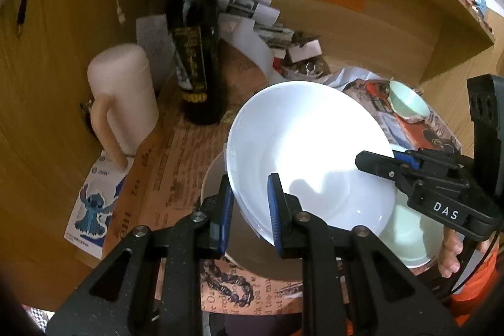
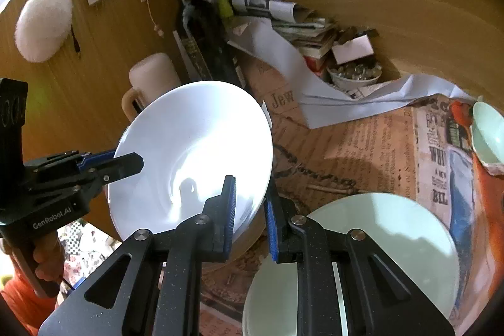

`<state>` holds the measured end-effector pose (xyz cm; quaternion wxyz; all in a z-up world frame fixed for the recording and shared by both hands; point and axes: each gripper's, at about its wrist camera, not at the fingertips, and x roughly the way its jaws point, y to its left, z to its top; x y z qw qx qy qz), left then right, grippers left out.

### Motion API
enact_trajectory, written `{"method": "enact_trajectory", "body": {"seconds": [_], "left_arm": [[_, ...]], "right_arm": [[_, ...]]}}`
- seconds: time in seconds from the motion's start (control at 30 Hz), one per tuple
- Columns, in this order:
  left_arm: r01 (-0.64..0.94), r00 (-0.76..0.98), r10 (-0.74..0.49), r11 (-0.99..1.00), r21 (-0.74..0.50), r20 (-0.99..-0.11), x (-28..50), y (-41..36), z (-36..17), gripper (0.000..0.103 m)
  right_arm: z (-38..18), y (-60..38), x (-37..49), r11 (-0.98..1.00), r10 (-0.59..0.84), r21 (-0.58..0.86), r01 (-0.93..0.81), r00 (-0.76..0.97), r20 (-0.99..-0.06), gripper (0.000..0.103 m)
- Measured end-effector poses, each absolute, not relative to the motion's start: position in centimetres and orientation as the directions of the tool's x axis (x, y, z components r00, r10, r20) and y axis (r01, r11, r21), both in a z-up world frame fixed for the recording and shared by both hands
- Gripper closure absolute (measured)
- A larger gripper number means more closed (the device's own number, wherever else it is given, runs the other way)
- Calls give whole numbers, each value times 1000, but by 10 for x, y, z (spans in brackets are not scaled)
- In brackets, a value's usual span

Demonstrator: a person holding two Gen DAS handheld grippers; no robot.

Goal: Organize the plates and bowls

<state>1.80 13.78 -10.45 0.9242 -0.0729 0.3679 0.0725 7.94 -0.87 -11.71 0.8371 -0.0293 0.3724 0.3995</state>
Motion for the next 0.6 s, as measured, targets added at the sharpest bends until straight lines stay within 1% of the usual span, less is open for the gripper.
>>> {"method": "enact_trajectory", "body": {"seconds": [0.27,0.6], "left_arm": [[-209,692,84,974,-88,-717,12,147,-117,82],[-209,687,89,975,-80,-721,9,152,-126,82]], "right_arm": [[-130,3,78,669,638,252,-699,367,-677,87],[-137,12,79,664,623,244,-707,343,-703,87]]}}
